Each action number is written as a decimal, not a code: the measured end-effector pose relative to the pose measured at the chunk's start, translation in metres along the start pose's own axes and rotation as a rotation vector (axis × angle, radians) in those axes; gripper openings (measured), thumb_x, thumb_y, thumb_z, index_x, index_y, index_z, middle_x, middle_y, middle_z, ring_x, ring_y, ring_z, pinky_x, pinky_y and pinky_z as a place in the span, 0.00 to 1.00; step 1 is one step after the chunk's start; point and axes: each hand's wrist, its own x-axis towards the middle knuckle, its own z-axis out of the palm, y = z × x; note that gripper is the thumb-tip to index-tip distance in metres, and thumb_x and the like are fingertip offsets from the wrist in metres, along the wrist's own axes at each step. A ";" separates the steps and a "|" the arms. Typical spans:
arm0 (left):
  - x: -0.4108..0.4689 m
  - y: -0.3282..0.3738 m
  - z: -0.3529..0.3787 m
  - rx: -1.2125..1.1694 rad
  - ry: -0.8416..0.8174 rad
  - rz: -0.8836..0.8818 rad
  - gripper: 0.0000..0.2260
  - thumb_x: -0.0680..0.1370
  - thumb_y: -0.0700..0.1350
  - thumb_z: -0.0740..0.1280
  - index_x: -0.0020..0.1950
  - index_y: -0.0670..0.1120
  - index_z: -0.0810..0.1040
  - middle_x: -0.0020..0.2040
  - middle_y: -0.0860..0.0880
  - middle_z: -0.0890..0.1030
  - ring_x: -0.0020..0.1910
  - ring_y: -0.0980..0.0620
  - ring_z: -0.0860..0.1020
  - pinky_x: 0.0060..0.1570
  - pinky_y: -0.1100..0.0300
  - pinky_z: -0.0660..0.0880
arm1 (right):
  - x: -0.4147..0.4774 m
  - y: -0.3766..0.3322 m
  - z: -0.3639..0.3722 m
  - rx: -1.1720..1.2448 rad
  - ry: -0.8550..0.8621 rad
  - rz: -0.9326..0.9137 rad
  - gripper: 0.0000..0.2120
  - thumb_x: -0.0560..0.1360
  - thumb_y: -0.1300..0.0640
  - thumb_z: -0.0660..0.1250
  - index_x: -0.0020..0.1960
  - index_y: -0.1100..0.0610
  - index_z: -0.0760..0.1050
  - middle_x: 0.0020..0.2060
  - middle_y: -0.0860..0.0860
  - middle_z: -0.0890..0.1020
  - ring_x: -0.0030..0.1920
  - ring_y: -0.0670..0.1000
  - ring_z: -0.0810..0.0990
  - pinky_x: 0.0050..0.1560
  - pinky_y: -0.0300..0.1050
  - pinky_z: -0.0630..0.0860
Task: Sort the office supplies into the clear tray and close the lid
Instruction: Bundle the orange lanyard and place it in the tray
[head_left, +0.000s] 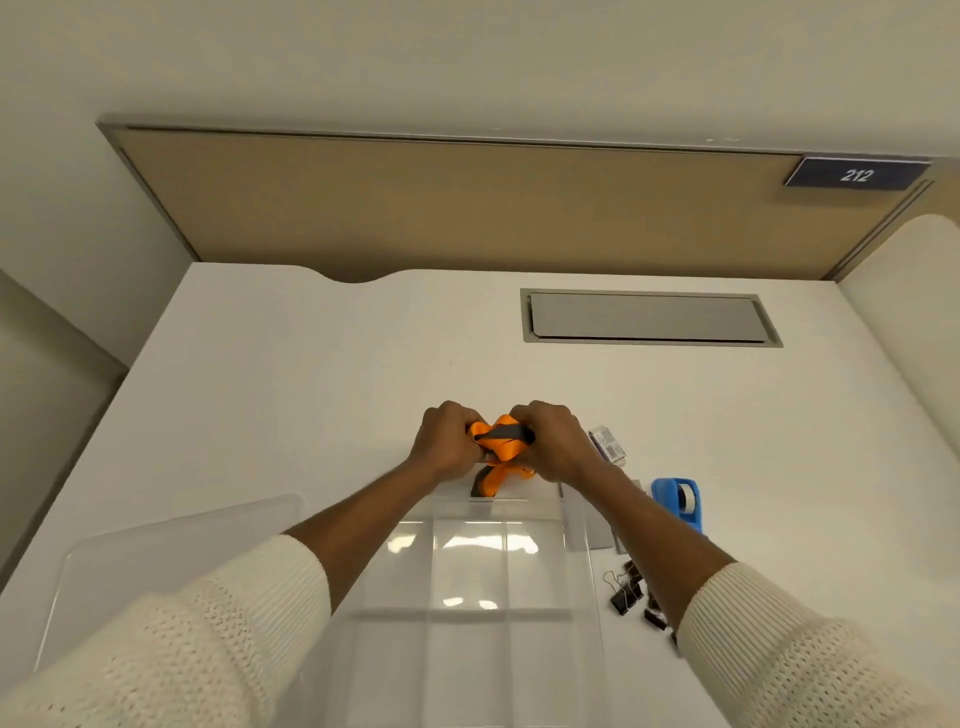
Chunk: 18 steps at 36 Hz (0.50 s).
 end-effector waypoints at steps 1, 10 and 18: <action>-0.005 0.006 -0.003 -0.012 0.009 0.012 0.10 0.68 0.45 0.82 0.45 0.44 0.87 0.40 0.47 0.86 0.42 0.46 0.83 0.45 0.53 0.82 | -0.006 -0.002 -0.006 0.011 0.022 -0.001 0.13 0.69 0.46 0.78 0.44 0.53 0.79 0.39 0.52 0.82 0.39 0.52 0.78 0.40 0.45 0.73; -0.068 0.056 -0.016 -0.021 0.072 0.114 0.12 0.71 0.43 0.80 0.52 0.46 0.85 0.45 0.48 0.86 0.43 0.49 0.83 0.46 0.57 0.81 | -0.081 -0.025 -0.053 0.087 0.160 -0.007 0.14 0.68 0.44 0.79 0.44 0.50 0.78 0.37 0.47 0.83 0.36 0.47 0.79 0.38 0.42 0.75; -0.110 0.084 -0.020 -0.086 0.106 0.169 0.11 0.72 0.43 0.78 0.53 0.49 0.85 0.44 0.51 0.86 0.42 0.51 0.84 0.46 0.57 0.83 | -0.137 -0.046 -0.077 0.175 0.266 0.048 0.13 0.68 0.50 0.80 0.45 0.48 0.77 0.36 0.44 0.80 0.36 0.42 0.76 0.39 0.32 0.68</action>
